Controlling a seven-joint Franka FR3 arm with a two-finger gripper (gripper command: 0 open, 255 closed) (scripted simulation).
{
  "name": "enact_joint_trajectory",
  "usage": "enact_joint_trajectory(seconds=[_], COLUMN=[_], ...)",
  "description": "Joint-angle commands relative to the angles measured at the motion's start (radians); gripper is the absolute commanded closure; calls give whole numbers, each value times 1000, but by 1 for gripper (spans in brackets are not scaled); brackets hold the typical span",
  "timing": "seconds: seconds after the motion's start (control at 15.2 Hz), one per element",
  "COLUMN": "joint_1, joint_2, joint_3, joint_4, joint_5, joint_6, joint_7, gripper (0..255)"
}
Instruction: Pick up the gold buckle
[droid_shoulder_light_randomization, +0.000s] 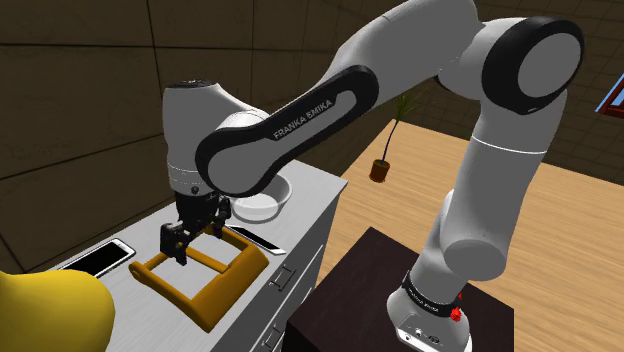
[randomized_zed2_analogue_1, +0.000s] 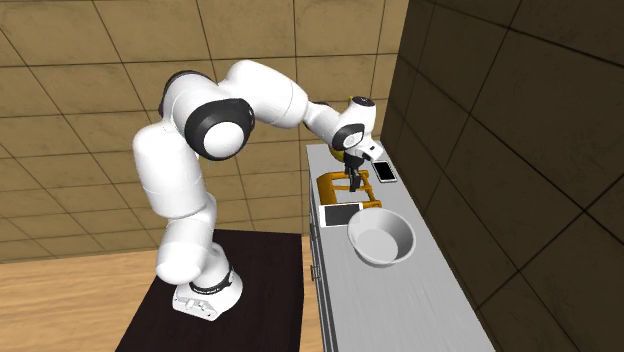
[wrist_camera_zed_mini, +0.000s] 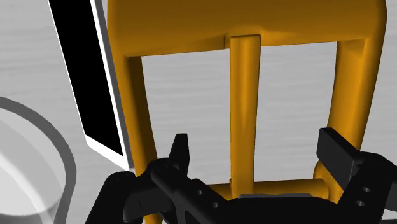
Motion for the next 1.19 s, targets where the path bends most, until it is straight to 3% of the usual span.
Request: enact_joint_trajectory(seconds=[0.0, 0.4, 0.46, 1.12], joint_1=[2, 8, 8, 7], joint_2=[20, 61, 59, 51], joint_3=[-2, -9, -9, -7], joint_4=[-8, -28, -29, -24], joint_5=[-11, -38, -37, -32], joint_6=[26, 82, 81, 70], joint_7=[7, 23, 22, 19], gripper=[0, 0, 255, 255])
